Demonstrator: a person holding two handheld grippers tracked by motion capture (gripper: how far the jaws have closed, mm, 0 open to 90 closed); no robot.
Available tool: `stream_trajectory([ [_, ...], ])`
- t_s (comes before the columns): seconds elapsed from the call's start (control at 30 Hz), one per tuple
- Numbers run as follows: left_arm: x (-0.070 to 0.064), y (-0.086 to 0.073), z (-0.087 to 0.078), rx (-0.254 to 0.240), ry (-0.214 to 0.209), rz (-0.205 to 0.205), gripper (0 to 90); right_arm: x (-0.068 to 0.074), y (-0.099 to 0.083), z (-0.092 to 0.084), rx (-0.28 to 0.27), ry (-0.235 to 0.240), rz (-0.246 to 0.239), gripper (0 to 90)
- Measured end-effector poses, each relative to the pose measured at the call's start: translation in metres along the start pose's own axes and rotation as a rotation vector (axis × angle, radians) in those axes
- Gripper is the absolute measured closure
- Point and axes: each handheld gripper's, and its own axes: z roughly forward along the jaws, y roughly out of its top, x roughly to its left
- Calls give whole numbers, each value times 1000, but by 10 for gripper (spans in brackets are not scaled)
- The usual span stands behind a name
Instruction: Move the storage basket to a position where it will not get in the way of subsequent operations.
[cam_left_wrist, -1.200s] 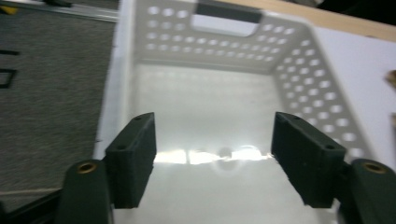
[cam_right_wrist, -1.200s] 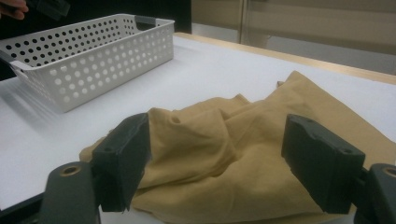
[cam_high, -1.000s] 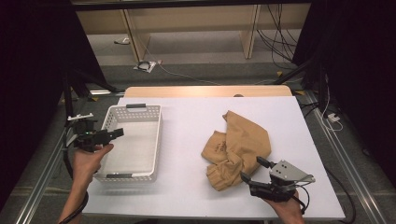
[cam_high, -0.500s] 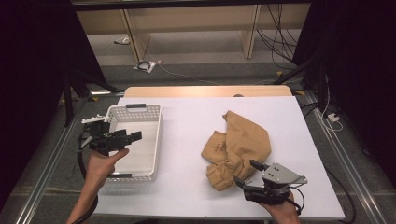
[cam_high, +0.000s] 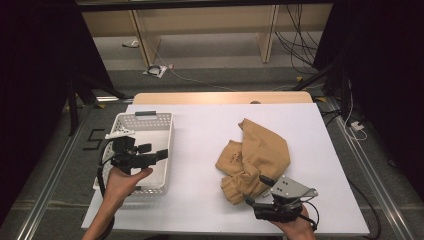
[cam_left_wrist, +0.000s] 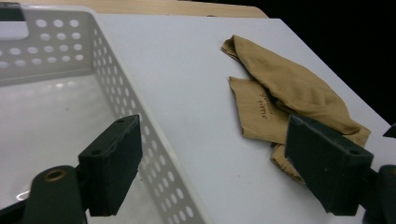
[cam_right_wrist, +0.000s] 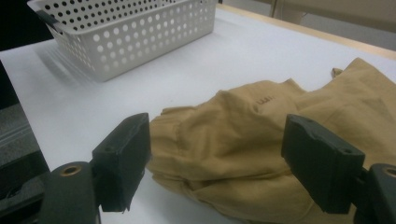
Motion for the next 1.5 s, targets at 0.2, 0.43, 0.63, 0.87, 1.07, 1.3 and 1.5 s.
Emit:
stream_trajectory([
  [0.2, -10, -4, 5, 10, -25, 24, 191, 2, -1, 4, 31, 7, -10, 252],
  [0.43, -17, -8, 12, 33, -36, 40, 192, 6, -1, 9, 61, 10, -16, 252],
  [0.63, -24, -11, 15, 40, -45, 56, 191, 7, -1, 12, 75, 13, -21, 253],
  [0.87, -33, -14, 18, 49, -61, 76, 191, 9, -1, 15, 90, 15, -22, 256],
  [1.07, -41, -16, 20, 53, -75, 92, 191, 9, -1, 17, 93, 13, -14, 268],
  [1.3, -48, -19, 25, 72, -84, 106, 190, 11, -1, 23, 111, 10, -10, 278],
  [1.5, -51, -21, 27, 77, -90, 110, 190, 10, -1, 25, 124, 3, 1, 304],
])
